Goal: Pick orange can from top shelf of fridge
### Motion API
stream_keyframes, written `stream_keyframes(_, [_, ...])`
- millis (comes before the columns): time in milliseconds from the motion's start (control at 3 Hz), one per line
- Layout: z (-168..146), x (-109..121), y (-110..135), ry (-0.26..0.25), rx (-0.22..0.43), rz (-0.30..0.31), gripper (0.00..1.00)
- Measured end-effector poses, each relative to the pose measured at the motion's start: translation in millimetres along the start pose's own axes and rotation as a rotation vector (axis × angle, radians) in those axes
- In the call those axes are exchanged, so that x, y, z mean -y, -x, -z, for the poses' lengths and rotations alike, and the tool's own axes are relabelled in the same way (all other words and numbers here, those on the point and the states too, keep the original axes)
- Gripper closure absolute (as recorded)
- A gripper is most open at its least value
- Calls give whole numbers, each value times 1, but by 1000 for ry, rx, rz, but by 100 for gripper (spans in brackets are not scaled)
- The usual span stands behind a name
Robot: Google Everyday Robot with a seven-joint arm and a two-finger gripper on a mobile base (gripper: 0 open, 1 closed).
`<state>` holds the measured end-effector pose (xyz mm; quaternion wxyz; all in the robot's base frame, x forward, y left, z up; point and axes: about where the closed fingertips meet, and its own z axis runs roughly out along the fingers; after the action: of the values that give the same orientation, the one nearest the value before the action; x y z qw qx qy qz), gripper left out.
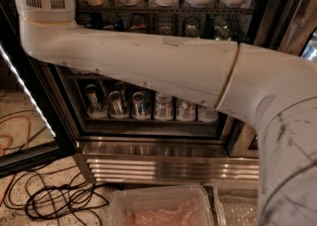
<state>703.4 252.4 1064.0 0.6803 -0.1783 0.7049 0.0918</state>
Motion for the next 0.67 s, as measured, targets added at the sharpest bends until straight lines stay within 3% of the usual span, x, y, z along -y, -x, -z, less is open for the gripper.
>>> stream_keyframes(667, [-17,12,2,-25,10,11,32])
